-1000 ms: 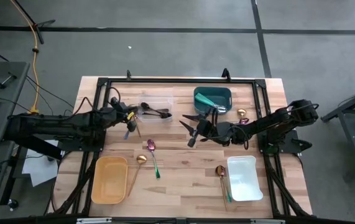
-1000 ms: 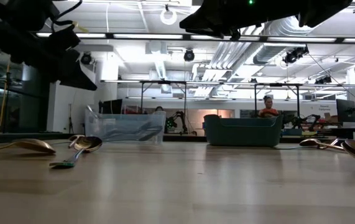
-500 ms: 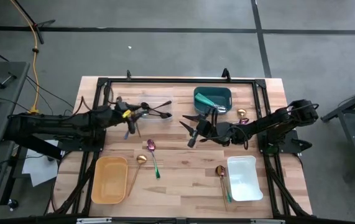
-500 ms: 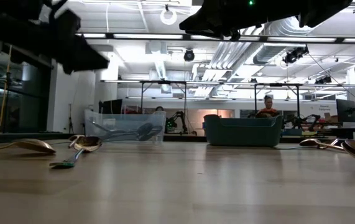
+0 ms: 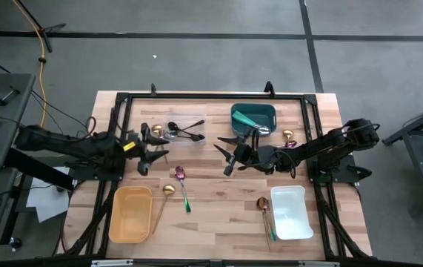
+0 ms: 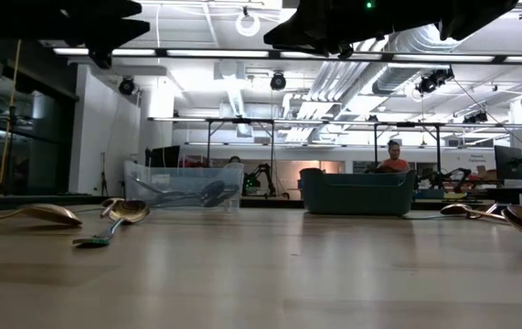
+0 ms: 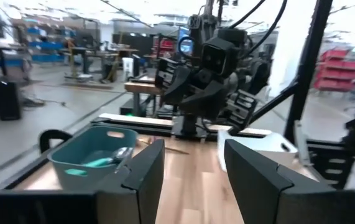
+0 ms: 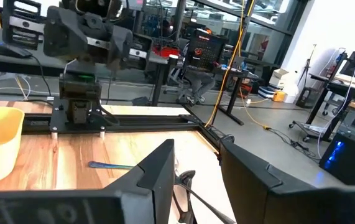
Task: Sort silverware by color (type)
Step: Put the gold spoon into the yellow bin
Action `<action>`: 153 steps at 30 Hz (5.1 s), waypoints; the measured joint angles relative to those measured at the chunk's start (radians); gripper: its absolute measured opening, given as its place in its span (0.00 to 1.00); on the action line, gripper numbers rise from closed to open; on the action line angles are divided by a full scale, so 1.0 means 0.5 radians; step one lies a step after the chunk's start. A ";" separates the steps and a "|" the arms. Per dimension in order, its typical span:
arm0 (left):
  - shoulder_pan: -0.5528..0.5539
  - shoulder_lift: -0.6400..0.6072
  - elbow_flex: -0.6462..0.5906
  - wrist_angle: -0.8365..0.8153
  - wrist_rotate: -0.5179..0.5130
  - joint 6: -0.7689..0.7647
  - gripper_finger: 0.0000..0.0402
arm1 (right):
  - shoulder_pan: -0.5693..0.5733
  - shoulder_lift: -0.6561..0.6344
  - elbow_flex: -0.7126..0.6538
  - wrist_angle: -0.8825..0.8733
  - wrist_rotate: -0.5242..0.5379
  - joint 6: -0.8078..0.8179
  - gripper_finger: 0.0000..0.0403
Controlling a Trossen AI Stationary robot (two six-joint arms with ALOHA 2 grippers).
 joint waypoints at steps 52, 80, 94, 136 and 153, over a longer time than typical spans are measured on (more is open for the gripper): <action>-0.125 0.002 0.000 -0.080 -0.238 0.170 0.40 | -0.001 0.000 -0.001 -0.001 0.000 0.002 0.30; -0.125 0.002 0.000 -0.099 -0.237 0.168 0.40 | -0.001 0.000 -0.001 -0.001 0.001 0.002 0.30; -0.125 0.001 -0.001 -0.105 -0.237 0.167 0.40 | -0.001 0.001 0.000 -0.002 0.001 0.014 0.30; -0.125 0.031 -0.001 -0.106 -0.236 0.166 0.40 | -0.002 0.001 -0.001 -0.017 0.002 0.033 0.30; -0.125 0.031 -0.001 -0.071 -0.234 0.132 0.40 | -0.157 0.001 0.003 -0.360 0.618 0.712 0.30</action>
